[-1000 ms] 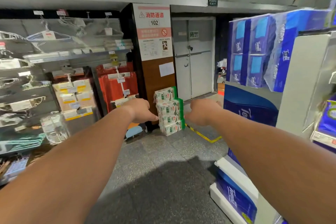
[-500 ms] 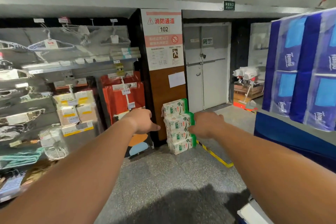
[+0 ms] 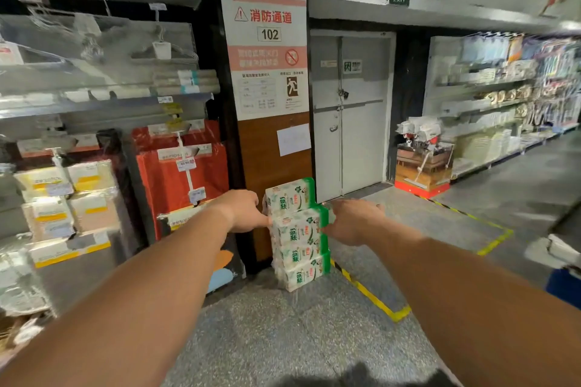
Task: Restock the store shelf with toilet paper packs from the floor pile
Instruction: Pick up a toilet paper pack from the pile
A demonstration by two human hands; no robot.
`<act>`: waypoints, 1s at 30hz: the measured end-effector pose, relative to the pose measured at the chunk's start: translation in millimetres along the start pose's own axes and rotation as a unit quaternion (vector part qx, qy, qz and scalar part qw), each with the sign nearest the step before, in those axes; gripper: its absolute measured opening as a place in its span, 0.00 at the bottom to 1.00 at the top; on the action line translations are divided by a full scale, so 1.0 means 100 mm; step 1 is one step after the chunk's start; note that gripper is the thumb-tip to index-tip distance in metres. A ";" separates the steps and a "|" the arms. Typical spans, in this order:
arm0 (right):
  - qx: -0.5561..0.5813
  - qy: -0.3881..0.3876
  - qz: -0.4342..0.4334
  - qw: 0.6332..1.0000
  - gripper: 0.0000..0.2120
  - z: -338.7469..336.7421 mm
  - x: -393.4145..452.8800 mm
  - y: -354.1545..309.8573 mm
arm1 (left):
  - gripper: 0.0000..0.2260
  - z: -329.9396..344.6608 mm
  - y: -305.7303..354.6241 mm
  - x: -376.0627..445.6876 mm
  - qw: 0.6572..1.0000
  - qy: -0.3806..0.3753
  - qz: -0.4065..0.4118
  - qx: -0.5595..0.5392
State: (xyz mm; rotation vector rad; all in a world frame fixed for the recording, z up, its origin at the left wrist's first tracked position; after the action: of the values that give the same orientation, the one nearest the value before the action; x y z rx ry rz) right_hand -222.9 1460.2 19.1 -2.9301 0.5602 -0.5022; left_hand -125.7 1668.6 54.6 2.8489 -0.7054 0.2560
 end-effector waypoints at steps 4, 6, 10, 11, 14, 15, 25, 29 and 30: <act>0.003 0.011 0.015 1.000 0.22 0.32 0.89 0.01 | 0.26 0.20 -0.12 0.97 1.000 0.004 0.004 -0.008; -0.005 0.001 0.015 1.000 0.24 0.52 1.29 0.04 | 0.24 0.33 -0.13 1.38 1.000 -0.004 0.011 -0.008; -0.001 -0.008 0.023 1.000 0.25 0.93 2.19 0.17 | 0.25 0.69 -0.18 2.32 1.000 -0.001 0.008 -0.009; 0.000 -0.010 0.020 1.000 0.25 1.04 2.43 0.21 | 0.26 0.80 -0.20 2.57 1.000 -0.002 0.006 -0.008; -0.002 -0.020 0.008 1.000 0.25 1.40 3.16 0.36 | 0.27 1.17 -0.21 3.27 1.000 -0.011 -0.003 -0.004; 0.000 -0.023 0.006 1.000 0.26 1.52 3.41 0.41 | 0.27 1.28 -0.21 3.51 1.000 -0.013 -0.007 -0.003; -0.007 -0.084 -0.029 0.996 0.28 2.47 5.71 0.89 | 0.29 2.13 -0.22 5.71 0.998 -0.037 -0.056 0.004; -0.006 -0.106 -0.046 0.993 0.28 2.96 6.49 0.92 | 0.27 2.52 -0.35 6.50 0.996 -0.049 -0.077 -0.003; -0.007 -0.111 -0.049 0.993 0.28 3.10 6.69 0.93 | 0.27 2.64 -0.39 6.70 0.995 -0.052 -0.081 -0.007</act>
State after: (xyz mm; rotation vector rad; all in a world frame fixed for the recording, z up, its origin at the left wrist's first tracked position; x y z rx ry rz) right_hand 437.7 1137.7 -88.3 -2.9832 0.3965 -0.1786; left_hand 508.4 1346.0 -62.9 2.9024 -0.4892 0.0771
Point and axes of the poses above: each hand's wrist, its own x-axis towards the middle knuckle, its own z-axis out of the palm, y = z × x, the point moved 4 cm from there along x, towards the middle knuckle, and after that the axes turned 15 degrees about y, right-handed, at the moved point
